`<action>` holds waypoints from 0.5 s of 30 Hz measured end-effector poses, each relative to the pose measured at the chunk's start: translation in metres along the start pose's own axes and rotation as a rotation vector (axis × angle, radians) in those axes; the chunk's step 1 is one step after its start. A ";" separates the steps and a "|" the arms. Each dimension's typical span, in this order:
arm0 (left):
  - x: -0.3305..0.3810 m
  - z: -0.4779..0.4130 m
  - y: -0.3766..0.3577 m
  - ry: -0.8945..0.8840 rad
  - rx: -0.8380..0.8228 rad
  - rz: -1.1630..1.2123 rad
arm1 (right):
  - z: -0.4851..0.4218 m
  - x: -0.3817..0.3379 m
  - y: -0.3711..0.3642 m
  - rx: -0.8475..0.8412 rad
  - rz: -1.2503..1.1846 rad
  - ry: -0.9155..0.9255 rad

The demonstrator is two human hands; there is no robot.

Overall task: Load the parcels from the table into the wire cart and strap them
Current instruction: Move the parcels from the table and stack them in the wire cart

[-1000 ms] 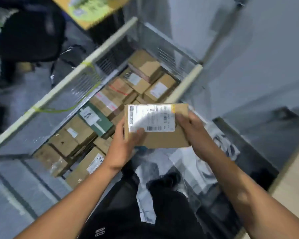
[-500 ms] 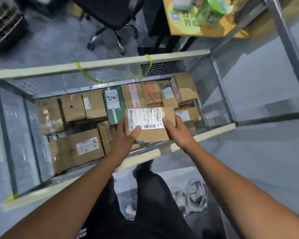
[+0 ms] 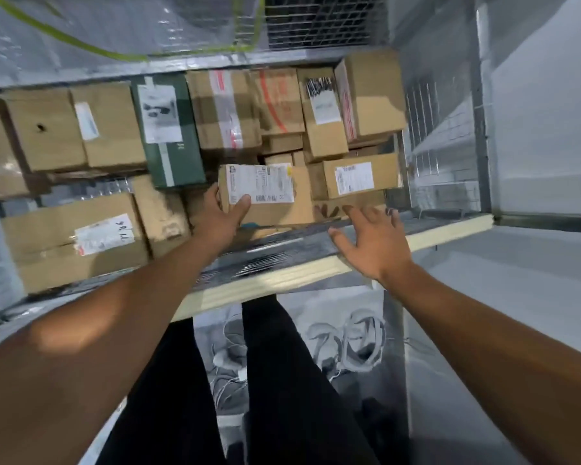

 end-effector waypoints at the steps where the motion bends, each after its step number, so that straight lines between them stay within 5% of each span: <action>1: -0.010 -0.008 -0.011 0.009 0.007 -0.021 | -0.002 0.007 -0.004 0.021 -0.009 0.012; 11: -0.064 -0.118 -0.102 0.124 0.030 -0.023 | -0.026 0.013 -0.030 0.250 -0.068 0.030; 15: -0.070 -0.147 -0.116 0.116 0.074 -0.043 | -0.029 0.013 -0.033 0.168 -0.028 0.018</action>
Point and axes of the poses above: each hand's wrist, its own z-axis away from the middle knuckle, its own y-axis out of the back of the hand, x = y × z, the point moved 5 cm from there along -z, towards the middle knuckle, and after that the axes turned 6 degrees about -z, right-handed, at the moved point
